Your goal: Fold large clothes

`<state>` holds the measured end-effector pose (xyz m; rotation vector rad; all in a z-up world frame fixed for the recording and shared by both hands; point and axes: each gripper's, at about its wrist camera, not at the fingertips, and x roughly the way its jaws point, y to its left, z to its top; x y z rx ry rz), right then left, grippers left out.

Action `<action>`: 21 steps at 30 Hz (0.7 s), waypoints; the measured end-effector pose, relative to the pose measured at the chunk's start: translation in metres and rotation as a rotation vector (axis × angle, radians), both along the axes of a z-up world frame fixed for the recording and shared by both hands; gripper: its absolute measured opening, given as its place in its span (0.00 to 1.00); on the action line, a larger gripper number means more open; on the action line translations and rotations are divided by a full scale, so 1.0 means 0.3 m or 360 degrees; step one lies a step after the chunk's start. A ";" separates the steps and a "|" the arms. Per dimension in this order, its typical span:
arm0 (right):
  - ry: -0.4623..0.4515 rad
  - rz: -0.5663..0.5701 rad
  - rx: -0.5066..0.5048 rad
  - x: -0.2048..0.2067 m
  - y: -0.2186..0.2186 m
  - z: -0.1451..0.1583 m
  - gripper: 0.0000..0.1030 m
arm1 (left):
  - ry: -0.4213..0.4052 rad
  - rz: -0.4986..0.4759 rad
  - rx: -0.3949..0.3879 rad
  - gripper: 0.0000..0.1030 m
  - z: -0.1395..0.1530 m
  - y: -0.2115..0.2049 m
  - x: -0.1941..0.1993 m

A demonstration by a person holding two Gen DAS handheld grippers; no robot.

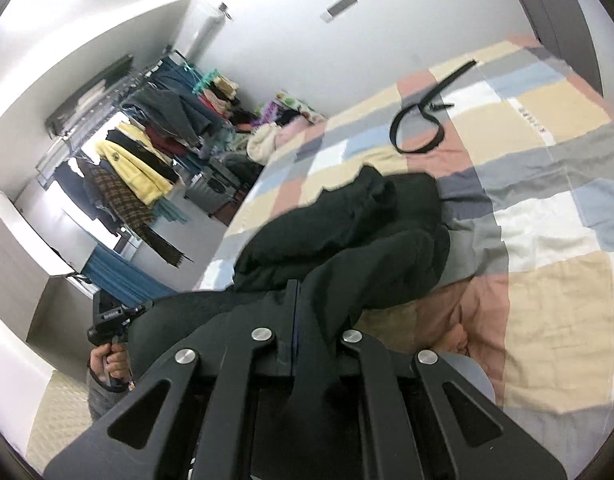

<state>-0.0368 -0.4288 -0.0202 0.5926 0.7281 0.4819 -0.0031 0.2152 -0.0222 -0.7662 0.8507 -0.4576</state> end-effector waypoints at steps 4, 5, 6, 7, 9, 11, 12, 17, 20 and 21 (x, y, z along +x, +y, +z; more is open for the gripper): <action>-0.0018 -0.0039 -0.0019 -0.036 -0.007 0.045 0.06 | -0.0046 0.0006 0.0045 0.04 0.027 -0.003 -0.040; -0.0007 -0.0046 -0.0023 -0.026 -0.009 0.046 0.06 | -0.0042 0.0012 0.0059 0.04 0.025 -0.007 -0.035; -0.0003 -0.0051 -0.0026 -0.010 -0.013 0.046 0.06 | -0.0040 0.0008 0.0086 0.04 0.032 -0.013 -0.021; -0.0008 -0.0055 -0.0019 0.004 -0.017 0.047 0.06 | -0.0044 0.0004 0.0115 0.04 0.043 -0.021 -0.006; -0.0031 -0.0093 0.0038 0.044 -0.040 0.052 0.06 | -0.0053 0.0011 0.0154 0.05 0.066 -0.033 0.009; -0.0047 -0.0134 0.0060 0.096 -0.056 0.056 0.06 | -0.0076 0.0016 0.0220 0.05 0.100 -0.047 0.064; -0.0060 -0.0154 0.0062 0.131 -0.063 0.058 0.06 | -0.0085 0.0026 0.0252 0.05 0.119 -0.054 0.091; -0.0109 -0.0199 0.0004 0.323 -0.063 0.094 0.06 | -0.0119 0.0110 0.0477 0.05 0.180 -0.105 0.291; -0.0126 -0.0246 0.0010 0.451 -0.062 0.106 0.06 | -0.0132 0.0168 0.0600 0.05 0.208 -0.143 0.411; -0.0133 -0.0257 -0.0005 0.474 -0.061 0.109 0.06 | -0.0141 0.0178 0.0635 0.05 0.215 -0.153 0.441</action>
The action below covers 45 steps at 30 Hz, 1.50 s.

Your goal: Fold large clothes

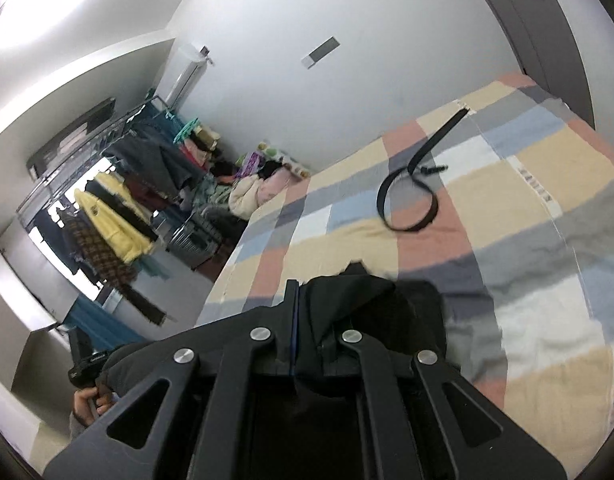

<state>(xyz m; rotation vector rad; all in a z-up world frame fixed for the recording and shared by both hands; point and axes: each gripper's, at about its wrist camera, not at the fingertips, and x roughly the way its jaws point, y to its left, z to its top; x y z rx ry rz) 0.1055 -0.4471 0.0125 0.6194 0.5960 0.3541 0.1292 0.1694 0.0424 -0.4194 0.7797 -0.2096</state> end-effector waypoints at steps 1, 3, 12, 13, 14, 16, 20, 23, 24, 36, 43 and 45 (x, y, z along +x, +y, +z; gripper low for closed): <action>-0.0010 -0.0020 -0.0035 0.047 0.003 -0.004 0.06 | -0.0013 0.0019 0.0045 0.05 0.005 -0.017 0.050; -0.0014 -0.0056 -0.0117 0.132 0.010 -0.020 0.06 | -0.0019 0.0041 0.0093 0.05 0.002 -0.037 0.121; -0.0058 -0.0148 -0.0410 0.397 0.061 -0.116 0.06 | -0.0083 0.0120 0.0425 0.05 -0.104 -0.142 0.425; -0.0066 -0.0161 -0.0473 0.425 0.076 -0.134 0.06 | -0.0087 0.0130 0.0461 0.05 -0.128 -0.153 0.455; -0.0075 -0.0169 -0.0544 0.449 0.092 -0.151 0.06 | -0.0089 0.0139 0.0498 0.05 -0.154 -0.163 0.482; -0.0075 -0.0175 -0.0676 0.498 0.123 -0.194 0.06 | -0.0068 0.0154 0.0563 0.05 -0.219 -0.183 0.543; 0.0062 -0.0195 -0.0821 0.616 0.161 -0.341 0.06 | 0.0022 0.0169 0.0565 0.05 -0.351 -0.194 0.638; 0.0153 -0.0218 -0.0802 0.673 0.154 -0.437 0.06 | 0.0034 0.0160 0.0601 0.06 -0.433 -0.216 0.694; 0.0203 -0.0229 -0.0772 0.696 0.147 -0.470 0.06 | 0.0043 0.0150 0.0620 0.06 -0.459 -0.228 0.716; 0.0463 -0.0129 -0.0527 0.823 0.110 -0.727 0.04 | 0.0124 0.0090 0.0689 0.06 -0.633 -0.310 0.862; 0.0464 -0.0061 -0.0115 0.769 0.028 -0.750 0.11 | 0.0105 0.0088 0.0525 0.07 -0.624 -0.248 0.786; 0.0459 -0.0058 -0.0092 0.727 0.022 -0.717 0.17 | 0.0092 0.0070 0.0468 0.07 -0.608 -0.232 0.745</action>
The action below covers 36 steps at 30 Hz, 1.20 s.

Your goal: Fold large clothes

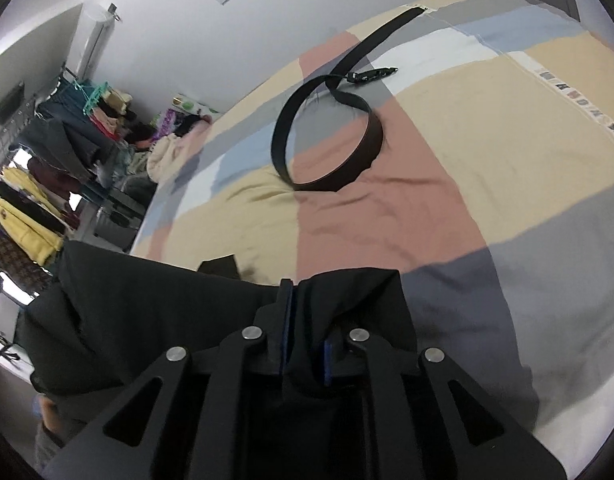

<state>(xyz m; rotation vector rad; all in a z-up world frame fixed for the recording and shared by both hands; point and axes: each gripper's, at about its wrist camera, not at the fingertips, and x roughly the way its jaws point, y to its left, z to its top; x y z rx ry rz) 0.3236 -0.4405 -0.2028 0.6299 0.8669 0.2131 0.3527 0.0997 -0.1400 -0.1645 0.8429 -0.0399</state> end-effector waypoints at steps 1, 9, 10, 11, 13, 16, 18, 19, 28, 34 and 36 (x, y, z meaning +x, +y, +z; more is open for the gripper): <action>0.0000 -0.0004 -0.0006 -0.021 -0.002 0.016 0.20 | -0.0006 -0.0014 -0.0057 0.08 0.012 0.017 -0.027; -0.0097 -0.0121 -0.0005 -0.235 -0.060 0.136 0.69 | -0.0193 -0.0032 -0.0257 0.64 0.177 0.165 -0.307; -0.0131 -0.0146 -0.0045 -0.270 -0.056 0.165 0.69 | -0.0241 -0.0012 -0.0249 0.75 0.204 0.177 -0.342; -0.0169 -0.0156 -0.0089 -0.300 -0.044 0.194 0.69 | -0.0308 0.0003 -0.0245 0.77 0.236 0.190 -0.386; -0.0236 -0.0178 -0.0173 -0.348 -0.011 0.247 0.69 | -0.0380 0.0008 -0.0217 0.77 0.286 0.194 -0.449; -0.0363 -0.0165 -0.0306 -0.402 0.087 0.330 0.69 | -0.0429 -0.0052 -0.0173 0.77 0.333 0.134 -0.501; -0.0419 -0.0132 -0.0371 -0.415 0.166 0.365 0.69 | -0.0430 -0.0125 -0.0119 0.77 0.341 0.045 -0.505; -0.0446 -0.0086 -0.0420 -0.413 0.240 0.381 0.69 | -0.0425 -0.0153 -0.0100 0.77 0.342 0.007 -0.499; -0.0442 0.0214 -0.0703 -0.237 0.622 0.296 0.72 | -0.0305 -0.0338 0.0094 0.77 0.197 -0.367 -0.258; -0.0402 0.0203 -0.0814 -0.120 0.659 0.196 0.73 | -0.0209 -0.0329 0.0065 0.77 0.038 -0.404 -0.139; -0.0383 0.0192 -0.0799 -0.095 0.662 0.170 0.79 | -0.0172 -0.0313 0.0004 0.77 0.008 -0.386 -0.103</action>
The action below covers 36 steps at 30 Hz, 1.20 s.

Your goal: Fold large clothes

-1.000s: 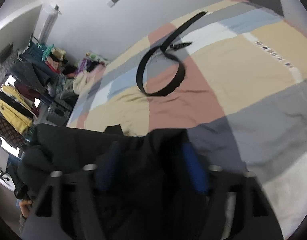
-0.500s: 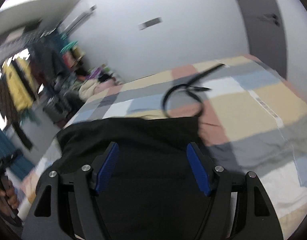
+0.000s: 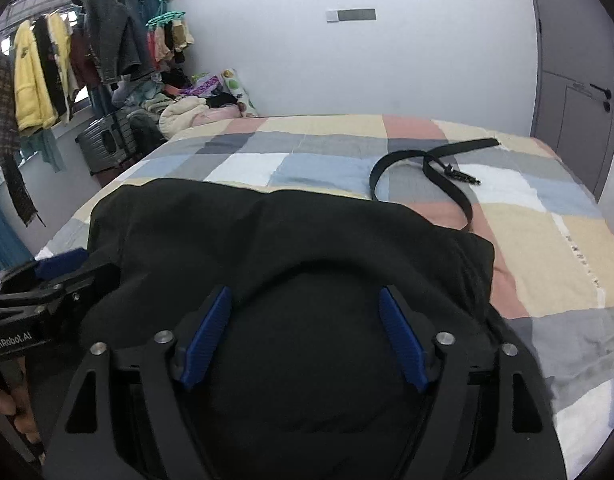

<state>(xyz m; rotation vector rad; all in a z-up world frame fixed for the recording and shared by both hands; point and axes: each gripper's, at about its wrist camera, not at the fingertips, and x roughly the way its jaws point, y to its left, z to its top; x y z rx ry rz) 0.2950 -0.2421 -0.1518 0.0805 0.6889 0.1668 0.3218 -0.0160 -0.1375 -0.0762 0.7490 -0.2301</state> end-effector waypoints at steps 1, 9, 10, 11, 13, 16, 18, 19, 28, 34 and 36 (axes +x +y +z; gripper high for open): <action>0.0014 -0.0003 0.0003 0.014 0.000 -0.009 0.80 | 0.0017 0.0004 -0.0014 0.77 -0.007 0.008 0.016; 0.0097 -0.0015 -0.0033 0.145 0.033 -0.075 0.84 | 0.0065 0.0076 0.0081 0.77 -0.063 -0.007 0.121; 0.0115 -0.0019 -0.0032 0.161 0.033 -0.088 0.84 | 0.0072 0.0087 0.0086 0.77 -0.072 -0.005 0.135; 0.0129 -0.0023 -0.0030 0.173 0.035 -0.097 0.85 | 0.0077 0.0094 0.0095 0.77 -0.083 -0.004 0.148; 0.0161 -0.0019 -0.0027 0.194 0.040 -0.115 0.86 | 0.0094 0.0094 0.0107 0.78 -0.103 -0.005 0.167; 0.0197 -0.0006 -0.0005 0.223 0.039 -0.137 0.88 | 0.0110 0.0108 0.0114 0.80 -0.135 0.005 0.191; 0.0184 -0.0004 -0.0002 0.233 0.042 -0.154 0.88 | 0.0112 0.0119 0.0108 0.80 -0.153 0.011 0.205; 0.0176 -0.0009 -0.0004 0.238 0.044 -0.166 0.88 | 0.0111 0.0122 0.0111 0.80 -0.158 0.012 0.208; 0.0094 0.0015 -0.0009 0.193 0.046 -0.165 0.89 | 0.0063 0.0120 0.0122 0.80 -0.159 0.015 0.163; 0.0071 0.0030 0.0047 0.143 0.005 -0.105 0.92 | -0.0002 0.0178 0.0111 0.79 -0.099 0.055 0.070; 0.0044 0.0033 0.0043 0.125 -0.015 -0.079 0.93 | -0.0023 0.0203 0.0111 0.79 -0.073 0.088 0.037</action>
